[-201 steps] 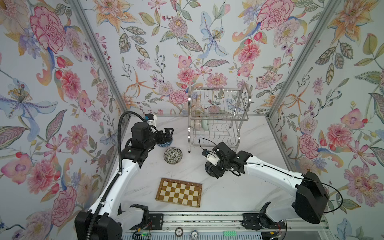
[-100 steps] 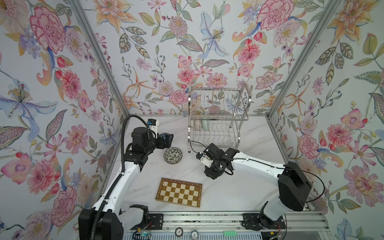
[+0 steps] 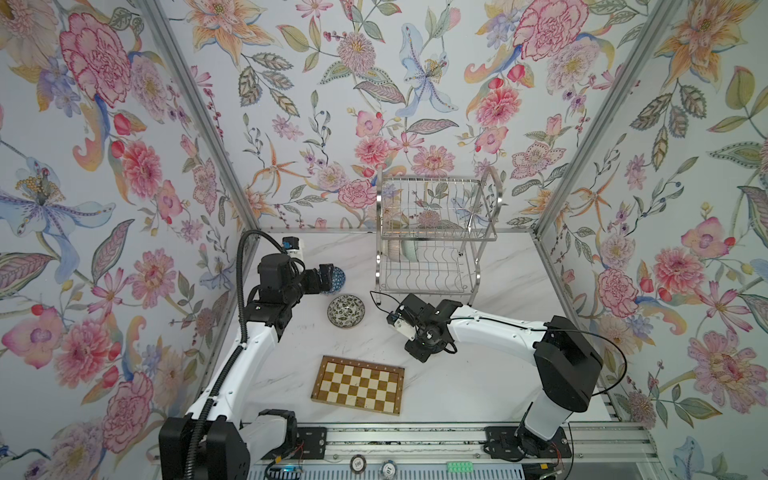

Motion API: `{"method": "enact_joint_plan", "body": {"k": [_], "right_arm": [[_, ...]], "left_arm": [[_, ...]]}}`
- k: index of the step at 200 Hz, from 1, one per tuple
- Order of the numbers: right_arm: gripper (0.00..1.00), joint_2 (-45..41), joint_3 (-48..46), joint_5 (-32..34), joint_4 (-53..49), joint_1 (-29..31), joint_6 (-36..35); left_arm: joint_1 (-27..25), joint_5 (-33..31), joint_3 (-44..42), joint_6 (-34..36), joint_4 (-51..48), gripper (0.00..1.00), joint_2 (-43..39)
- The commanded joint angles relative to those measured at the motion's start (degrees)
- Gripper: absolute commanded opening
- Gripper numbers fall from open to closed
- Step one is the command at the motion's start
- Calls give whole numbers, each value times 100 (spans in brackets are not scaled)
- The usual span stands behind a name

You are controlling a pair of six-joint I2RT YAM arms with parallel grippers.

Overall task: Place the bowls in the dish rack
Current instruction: 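Close the right gripper on the bowl rim and lift it, then carry the bowl to the rack with the right gripper while the left hovers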

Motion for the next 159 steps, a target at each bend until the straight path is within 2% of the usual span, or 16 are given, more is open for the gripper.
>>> {"method": "enact_joint_plan", "body": {"k": [1, 42, 159], "right_arm": [[35, 137, 195, 213, -211, 51, 239], [29, 305, 227, 495, -330, 150, 336], [18, 214, 218, 745, -447, 205, 457]], "left_arm": [[41, -325, -81, -41, 38, 99, -54], [42, -416, -73, -67, 17, 99, -38], [47, -361, -99, -139, 54, 99, 49]]}}
